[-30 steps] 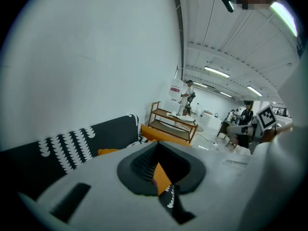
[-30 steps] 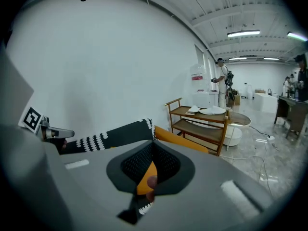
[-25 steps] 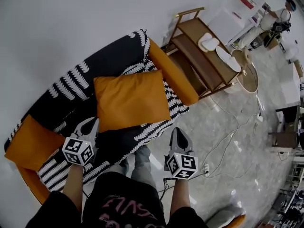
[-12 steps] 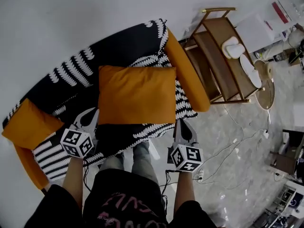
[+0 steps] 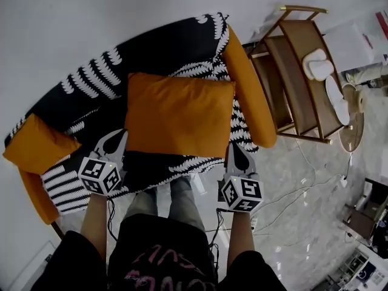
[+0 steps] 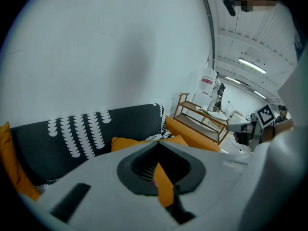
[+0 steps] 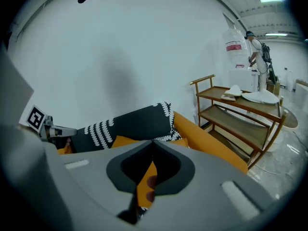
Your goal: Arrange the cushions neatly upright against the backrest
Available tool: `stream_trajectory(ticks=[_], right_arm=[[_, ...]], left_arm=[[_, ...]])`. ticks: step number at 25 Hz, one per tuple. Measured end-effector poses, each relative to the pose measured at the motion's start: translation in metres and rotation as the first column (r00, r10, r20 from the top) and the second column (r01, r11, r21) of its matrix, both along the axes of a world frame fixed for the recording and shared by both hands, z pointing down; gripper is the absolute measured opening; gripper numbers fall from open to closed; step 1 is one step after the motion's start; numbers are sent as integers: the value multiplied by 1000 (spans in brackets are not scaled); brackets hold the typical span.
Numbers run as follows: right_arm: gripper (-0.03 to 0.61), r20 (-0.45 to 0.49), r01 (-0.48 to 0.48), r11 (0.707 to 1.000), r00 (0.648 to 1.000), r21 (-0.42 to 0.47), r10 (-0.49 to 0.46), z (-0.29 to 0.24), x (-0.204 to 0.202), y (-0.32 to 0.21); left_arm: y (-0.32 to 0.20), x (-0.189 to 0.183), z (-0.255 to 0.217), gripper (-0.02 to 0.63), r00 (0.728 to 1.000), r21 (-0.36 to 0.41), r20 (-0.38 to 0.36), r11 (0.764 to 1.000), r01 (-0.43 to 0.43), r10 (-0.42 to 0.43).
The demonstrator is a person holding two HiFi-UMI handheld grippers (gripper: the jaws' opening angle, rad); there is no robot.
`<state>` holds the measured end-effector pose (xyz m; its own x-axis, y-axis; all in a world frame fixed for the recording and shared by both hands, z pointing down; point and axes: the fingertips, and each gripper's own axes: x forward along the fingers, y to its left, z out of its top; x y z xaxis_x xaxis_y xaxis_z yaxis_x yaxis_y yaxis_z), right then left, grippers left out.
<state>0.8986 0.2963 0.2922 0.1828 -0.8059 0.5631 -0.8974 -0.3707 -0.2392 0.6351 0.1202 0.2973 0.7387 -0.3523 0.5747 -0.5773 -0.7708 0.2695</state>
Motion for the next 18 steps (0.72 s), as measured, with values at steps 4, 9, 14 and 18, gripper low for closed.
stream_trajectory(ticks=[4, 9, 14, 18], right_arm=[[14, 9, 42, 999, 999, -28, -41, 15, 5, -8], [15, 25, 69, 996, 997, -55, -68, 31, 14, -20], [23, 28, 103, 991, 994, -91, -101, 54, 16, -27], [25, 63, 83, 990, 995, -111, -77, 78, 18, -28]], left_arm=[[-3, 6, 12, 2, 1000, -7, 14, 1000, 20, -20], [-4, 13, 29, 2, 999, -28, 47, 999, 29, -27], [-11, 15, 52, 2, 997, -42, 68, 998, 50, -47], [-18, 14, 76, 2, 993, -65, 85, 994, 85, -79]])
